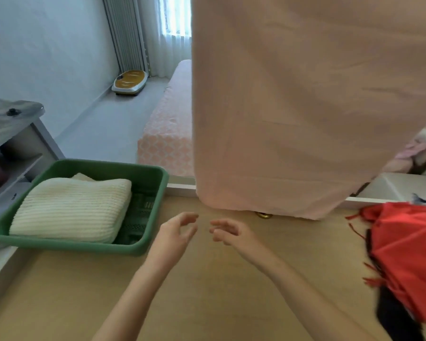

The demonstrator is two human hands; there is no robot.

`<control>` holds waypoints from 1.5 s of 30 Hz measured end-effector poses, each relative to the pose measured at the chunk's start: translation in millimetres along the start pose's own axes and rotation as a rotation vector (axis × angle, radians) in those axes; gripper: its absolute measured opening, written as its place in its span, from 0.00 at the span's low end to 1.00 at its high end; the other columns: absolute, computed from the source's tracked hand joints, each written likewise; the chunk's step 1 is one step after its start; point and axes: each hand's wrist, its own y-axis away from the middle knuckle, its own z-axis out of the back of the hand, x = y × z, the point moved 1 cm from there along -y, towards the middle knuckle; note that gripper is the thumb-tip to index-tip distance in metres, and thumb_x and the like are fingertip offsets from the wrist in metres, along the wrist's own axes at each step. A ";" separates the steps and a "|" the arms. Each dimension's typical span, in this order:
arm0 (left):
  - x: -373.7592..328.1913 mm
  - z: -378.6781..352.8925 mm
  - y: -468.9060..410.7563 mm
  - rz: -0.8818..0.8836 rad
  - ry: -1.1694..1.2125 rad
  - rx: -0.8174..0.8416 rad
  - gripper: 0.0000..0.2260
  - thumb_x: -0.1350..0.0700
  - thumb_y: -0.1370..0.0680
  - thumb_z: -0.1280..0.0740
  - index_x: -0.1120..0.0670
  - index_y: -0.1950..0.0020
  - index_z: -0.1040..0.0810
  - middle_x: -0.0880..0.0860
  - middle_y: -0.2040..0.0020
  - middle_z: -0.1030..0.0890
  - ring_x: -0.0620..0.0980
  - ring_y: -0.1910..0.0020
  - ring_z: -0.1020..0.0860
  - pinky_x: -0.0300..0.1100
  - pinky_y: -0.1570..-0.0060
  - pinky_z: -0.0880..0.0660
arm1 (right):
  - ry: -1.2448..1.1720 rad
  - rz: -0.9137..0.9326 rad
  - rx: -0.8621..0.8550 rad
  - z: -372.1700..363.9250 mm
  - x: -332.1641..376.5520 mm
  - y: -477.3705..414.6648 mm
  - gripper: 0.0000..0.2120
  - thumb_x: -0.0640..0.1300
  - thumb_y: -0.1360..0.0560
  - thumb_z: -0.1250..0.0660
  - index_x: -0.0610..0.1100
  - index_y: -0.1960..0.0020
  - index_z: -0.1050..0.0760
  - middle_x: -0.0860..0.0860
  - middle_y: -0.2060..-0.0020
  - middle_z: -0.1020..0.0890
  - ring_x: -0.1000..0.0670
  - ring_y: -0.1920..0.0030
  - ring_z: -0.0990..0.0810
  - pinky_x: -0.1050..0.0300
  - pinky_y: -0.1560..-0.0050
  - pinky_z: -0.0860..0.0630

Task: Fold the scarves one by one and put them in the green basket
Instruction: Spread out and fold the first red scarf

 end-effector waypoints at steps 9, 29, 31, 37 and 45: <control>-86.5 -211.2 12.0 0.085 0.064 0.376 0.12 0.61 0.21 0.35 0.57 0.38 0.24 0.52 0.48 0.23 0.52 0.40 0.23 0.38 0.41 0.31 | 0.160 -0.206 -0.423 203.6 -140.0 107.3 0.13 0.36 0.24 0.34 0.43 0.40 0.24 0.49 0.46 0.20 0.51 0.45 0.22 0.63 0.42 0.27; -151.5 -420.0 45.8 0.177 -0.013 0.572 0.12 0.60 0.20 0.38 0.59 0.37 0.23 0.54 0.39 0.21 0.44 0.48 0.26 0.27 0.54 0.36 | 0.783 -0.320 -0.830 326.3 -310.4 173.2 0.09 0.35 0.37 0.22 0.43 0.64 0.20 0.49 0.63 0.21 0.45 0.61 0.23 0.53 0.63 0.26; -153.8 -427.7 48.2 0.209 0.015 0.564 0.12 0.60 0.20 0.37 0.59 0.37 0.23 0.55 0.40 0.21 0.48 0.46 0.23 0.29 0.52 0.34 | 0.705 -0.249 -0.868 322.5 -311.0 179.9 0.10 0.34 0.34 0.24 0.44 0.62 0.23 0.51 0.64 0.23 0.47 0.61 0.24 0.55 0.62 0.28; -179.1 -450.0 46.0 0.188 0.107 0.518 0.14 0.60 0.20 0.38 0.54 0.35 0.25 0.52 0.42 0.22 0.44 0.47 0.25 0.34 0.47 0.31 | 0.567 -0.163 -1.295 373.9 -301.5 212.2 0.23 0.44 0.31 0.26 0.39 0.39 0.26 0.42 0.41 0.26 0.41 0.40 0.29 0.49 0.39 0.35; -233.0 -484.5 44.0 0.111 0.261 0.580 0.15 0.58 0.19 0.39 0.53 0.32 0.28 0.52 0.39 0.22 0.47 0.39 0.24 0.37 0.41 0.30 | 0.105 -0.262 -1.370 436.0 -292.4 215.7 0.08 0.43 0.25 0.30 0.37 0.52 0.22 0.43 0.55 0.19 0.39 0.50 0.22 0.57 0.55 0.32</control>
